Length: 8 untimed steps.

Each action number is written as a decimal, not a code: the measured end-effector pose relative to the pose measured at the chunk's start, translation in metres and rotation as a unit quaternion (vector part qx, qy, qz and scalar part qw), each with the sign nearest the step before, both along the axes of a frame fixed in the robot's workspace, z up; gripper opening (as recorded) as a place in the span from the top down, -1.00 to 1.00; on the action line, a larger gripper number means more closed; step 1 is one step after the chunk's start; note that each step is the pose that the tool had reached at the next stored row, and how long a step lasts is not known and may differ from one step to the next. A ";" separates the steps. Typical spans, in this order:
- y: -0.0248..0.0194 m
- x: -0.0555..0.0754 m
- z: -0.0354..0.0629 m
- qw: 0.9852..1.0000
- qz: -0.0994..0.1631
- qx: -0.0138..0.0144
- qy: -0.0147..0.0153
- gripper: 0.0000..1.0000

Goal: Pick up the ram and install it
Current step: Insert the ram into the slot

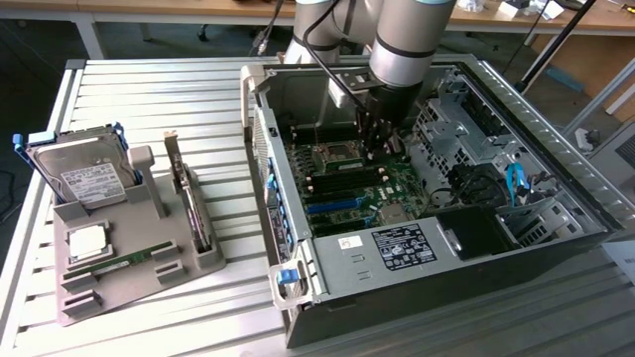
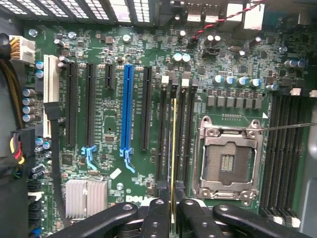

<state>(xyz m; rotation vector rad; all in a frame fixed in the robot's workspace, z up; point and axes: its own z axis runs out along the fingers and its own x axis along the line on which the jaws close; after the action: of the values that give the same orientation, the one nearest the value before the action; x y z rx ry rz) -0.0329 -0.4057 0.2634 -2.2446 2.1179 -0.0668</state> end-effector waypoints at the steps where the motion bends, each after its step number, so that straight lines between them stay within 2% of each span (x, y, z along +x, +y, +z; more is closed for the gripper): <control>1: -0.0009 0.000 -0.0001 1.000 0.000 0.000 0.000 0.71; 8: -0.0025 -0.007 -0.0066 1.000 0.000 -0.002 0.000 0.71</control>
<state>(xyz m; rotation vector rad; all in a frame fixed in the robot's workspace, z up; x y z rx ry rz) -0.0403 -0.4081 0.2568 -2.2463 2.1191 -0.0703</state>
